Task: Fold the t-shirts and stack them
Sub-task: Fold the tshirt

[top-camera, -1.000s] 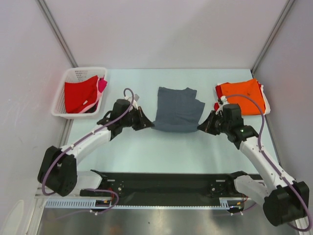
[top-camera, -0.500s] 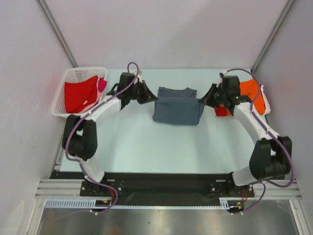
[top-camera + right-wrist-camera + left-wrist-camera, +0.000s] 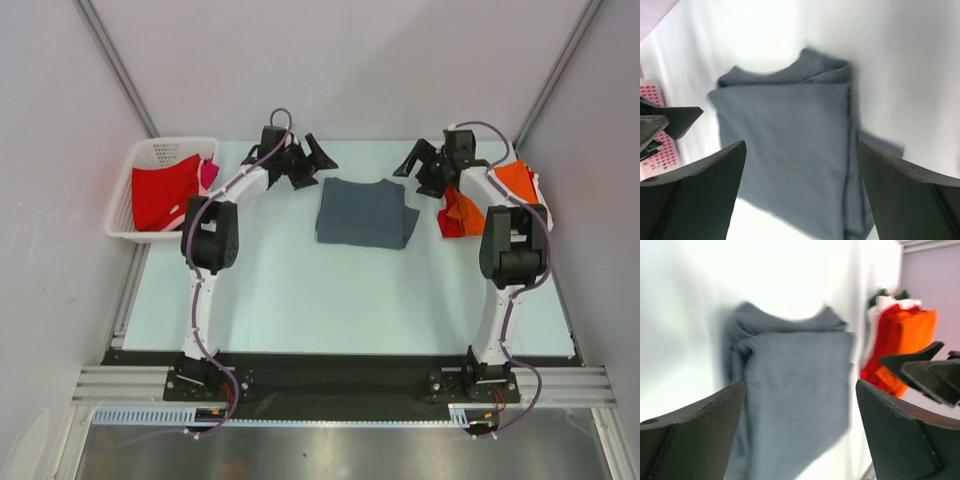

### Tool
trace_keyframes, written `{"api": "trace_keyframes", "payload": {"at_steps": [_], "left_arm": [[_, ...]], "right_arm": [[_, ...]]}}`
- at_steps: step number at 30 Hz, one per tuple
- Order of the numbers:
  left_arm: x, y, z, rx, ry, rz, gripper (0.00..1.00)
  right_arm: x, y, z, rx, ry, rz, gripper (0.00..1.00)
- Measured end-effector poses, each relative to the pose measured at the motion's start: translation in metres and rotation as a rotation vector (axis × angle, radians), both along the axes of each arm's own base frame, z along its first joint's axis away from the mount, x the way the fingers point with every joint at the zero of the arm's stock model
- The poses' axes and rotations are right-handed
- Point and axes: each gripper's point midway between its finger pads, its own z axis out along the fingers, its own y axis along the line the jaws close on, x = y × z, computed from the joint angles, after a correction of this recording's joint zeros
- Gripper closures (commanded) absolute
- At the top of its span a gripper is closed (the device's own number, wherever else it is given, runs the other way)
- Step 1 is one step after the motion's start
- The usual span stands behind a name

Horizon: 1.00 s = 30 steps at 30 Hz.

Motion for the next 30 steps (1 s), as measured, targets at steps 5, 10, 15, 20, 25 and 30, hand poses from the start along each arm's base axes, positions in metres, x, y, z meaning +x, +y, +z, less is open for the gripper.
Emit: {"api": "trace_keyframes", "payload": {"at_steps": [5, 10, 15, 20, 25, 30], "left_arm": [[0.012, 0.011, -0.034, 0.024, 0.038, 0.027, 0.00], [0.012, 0.016, -0.044, 0.050, -0.019, 0.009, 0.04], [0.002, 0.015, -0.065, 0.097, -0.029, -0.017, 0.13], [-0.002, 0.004, -0.065, 0.120, -0.053, -0.039, 0.23], [-0.006, -0.004, -0.068, 0.136, -0.054, -0.050, 0.30], [-0.005, -0.007, -0.073, 0.151, -0.048, -0.035, 0.48]], "right_arm": [[0.009, -0.005, -0.034, -0.003, 0.020, -0.003, 0.06], [0.006, -0.007, -0.046, -0.027, -0.004, 0.019, 0.30], [0.011, -0.009, -0.048, -0.064, -0.037, 0.037, 0.37], [0.012, -0.011, -0.055, -0.107, -0.040, 0.046, 0.37], [0.019, -0.013, -0.059, -0.139, -0.048, 0.047, 0.43], [0.020, -0.016, -0.064, -0.159, -0.050, 0.037, 0.45]]}}
